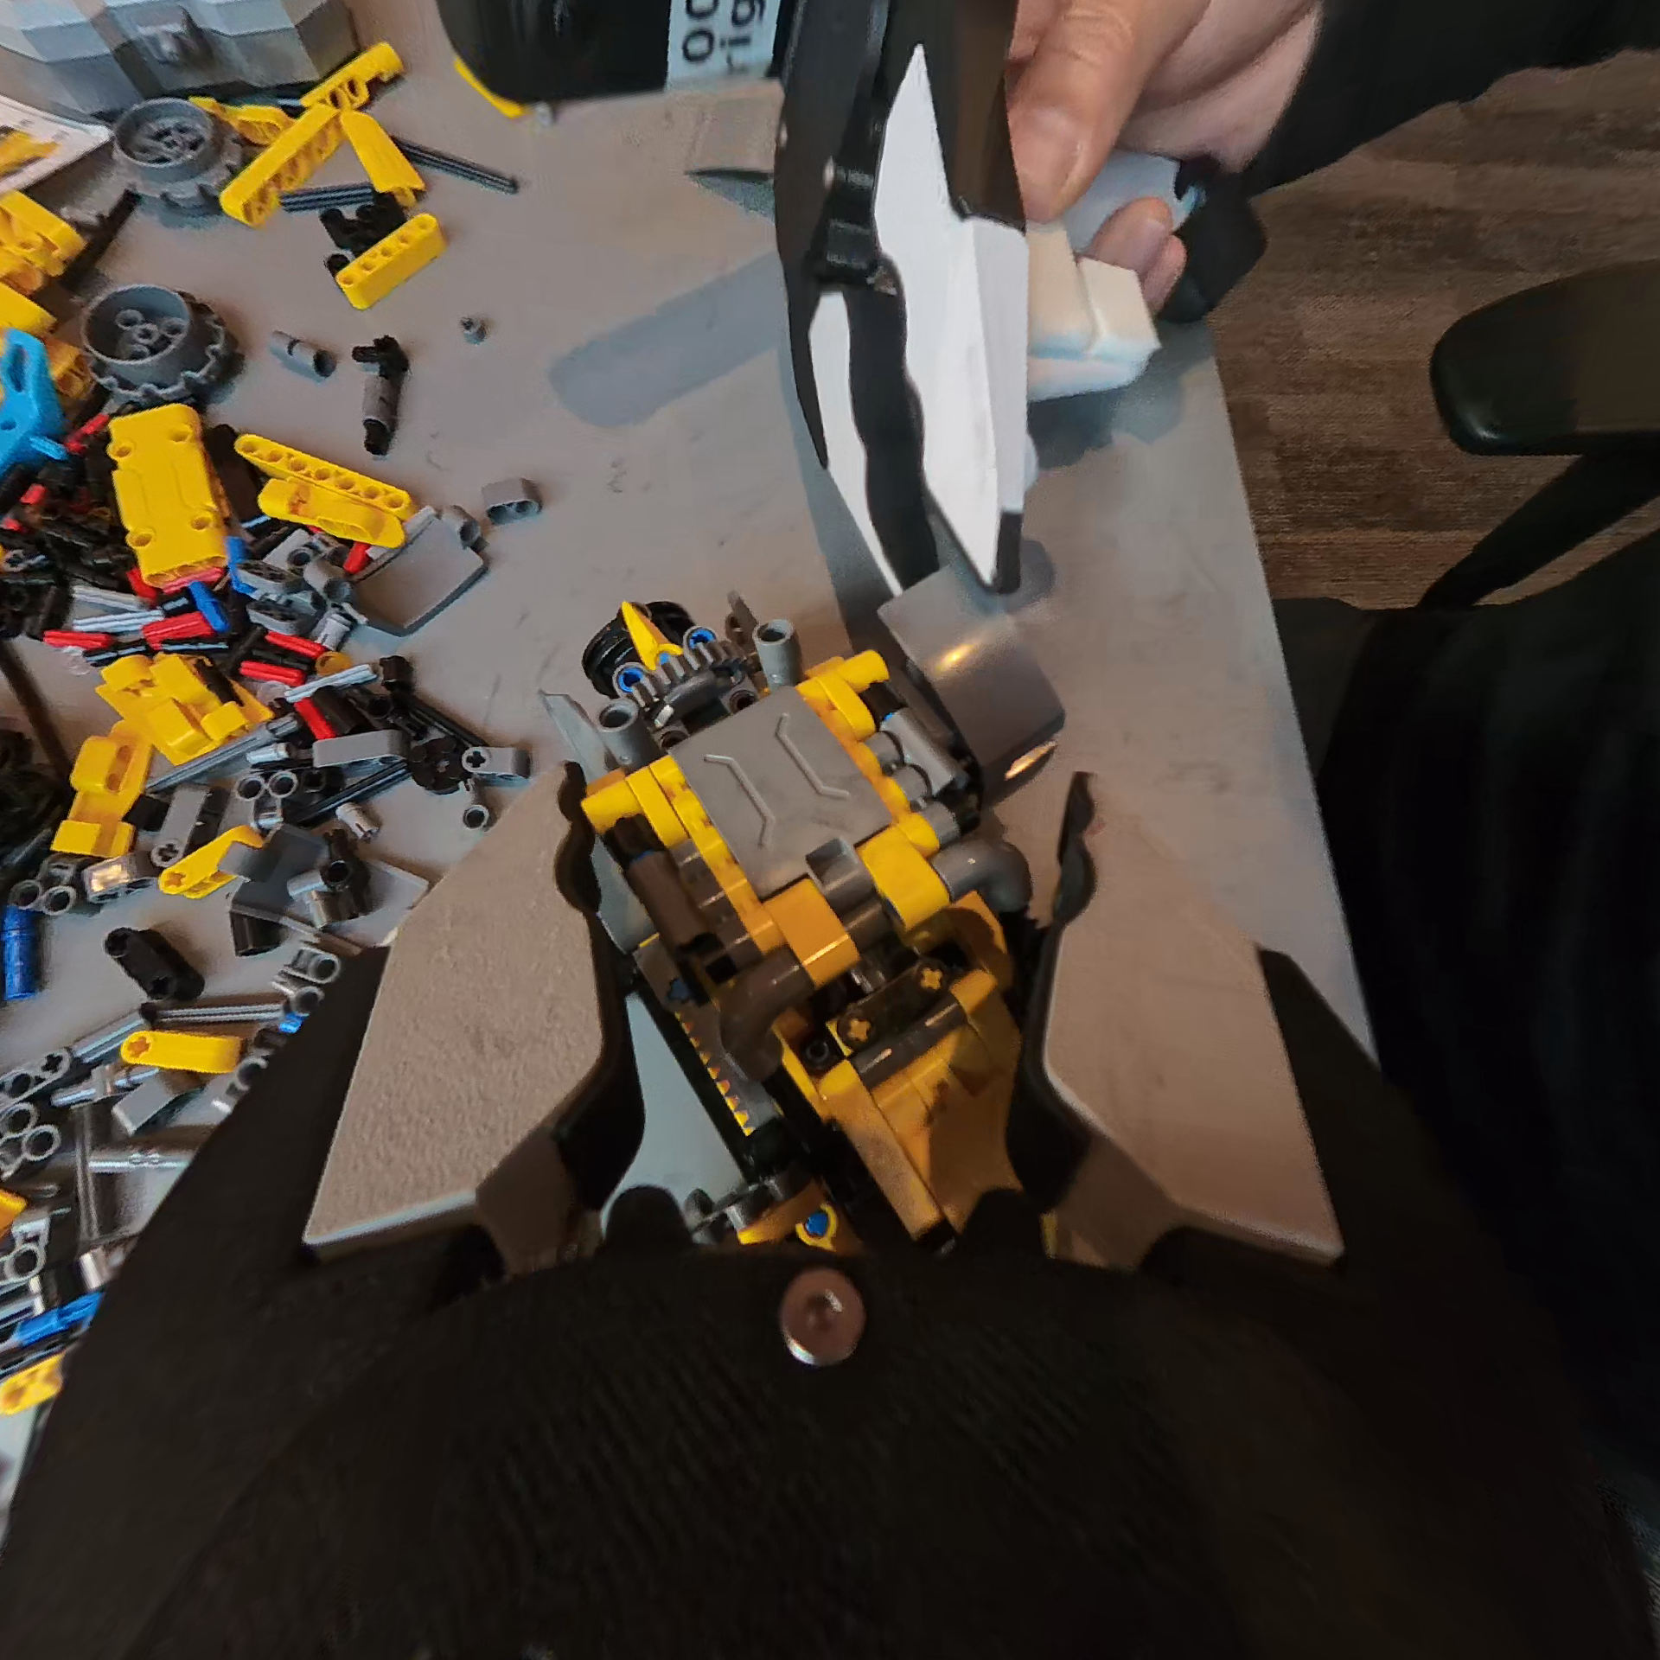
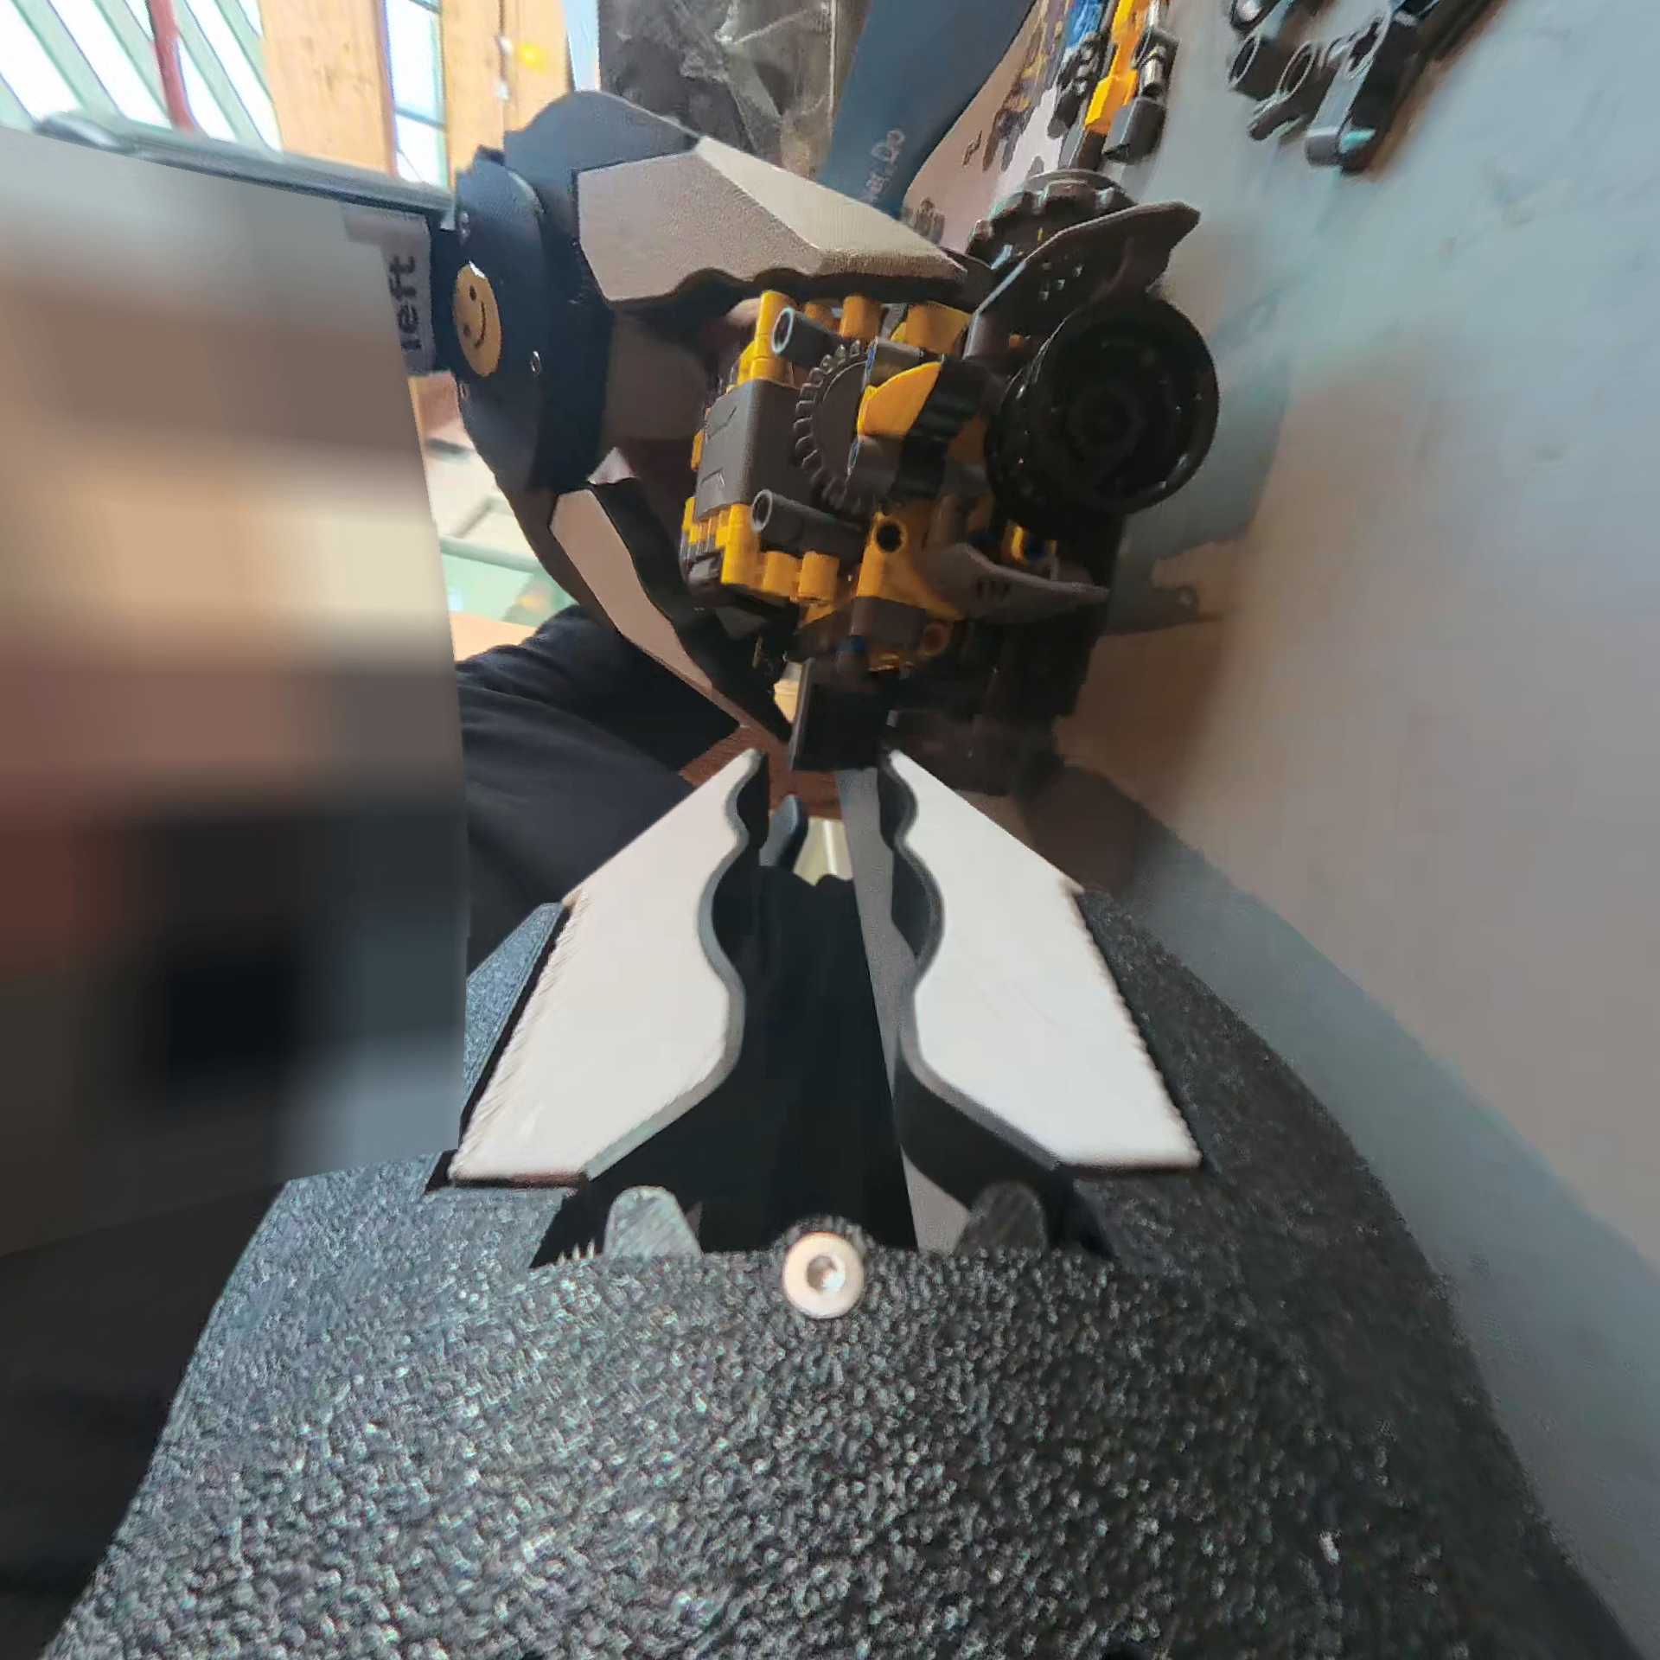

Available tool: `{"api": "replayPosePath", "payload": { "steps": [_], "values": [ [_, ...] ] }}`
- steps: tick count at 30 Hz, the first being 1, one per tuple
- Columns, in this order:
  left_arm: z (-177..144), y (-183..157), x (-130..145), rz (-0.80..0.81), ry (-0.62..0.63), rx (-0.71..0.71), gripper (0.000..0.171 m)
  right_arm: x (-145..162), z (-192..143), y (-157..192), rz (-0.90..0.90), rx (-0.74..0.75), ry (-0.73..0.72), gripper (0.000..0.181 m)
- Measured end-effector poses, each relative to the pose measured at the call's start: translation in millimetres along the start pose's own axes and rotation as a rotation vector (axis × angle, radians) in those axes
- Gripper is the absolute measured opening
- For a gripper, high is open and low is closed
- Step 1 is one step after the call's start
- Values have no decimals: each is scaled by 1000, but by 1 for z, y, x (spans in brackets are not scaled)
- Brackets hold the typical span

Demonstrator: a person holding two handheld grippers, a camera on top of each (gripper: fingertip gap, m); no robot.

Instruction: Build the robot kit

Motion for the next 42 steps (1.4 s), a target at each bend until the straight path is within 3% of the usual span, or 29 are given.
{"api": "replayPosePath", "payload": {
  "steps": [4,10,17,21,24,30,36,42],
  "values": [
    [-11,3,-6,-71,-19,59,102,9,-17,8,-228,140,-3,27],
    [-39,-14,-11,-208,-173,-1,99,12,-23,26,-687,382,-41,36],
    [-63,-52,14,-283,-160,-222,102,23,11,63,-1387,605,89,38],
    [-78,-73,35,-375,-211,-325,101,35,35,61,-1623,699,204,38],
    [-80,-92,57,-436,-224,-372,101,37,42,55,-1653,704,234,38],
    [-70,-116,94,-464,-219,-450,99,37,41,51,-1572,648,137,40],
    [-66,-119,100,-417,-201,-492,96,40,39,51,-1510,618,43,40],
    [-65,-120,103,-435,-212,-426,94,29,19,62,-1389,438,-102,48]
  ]
}}
Point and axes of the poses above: each gripper's, where its closed fingertips meet, z out along the fingers, x out of its underside, y = z × x across the jaws, the point moved 9 cm from there along -z, back along the fingers, and after that the axes turned 7 degrees about -y, right-handed, at the moved point
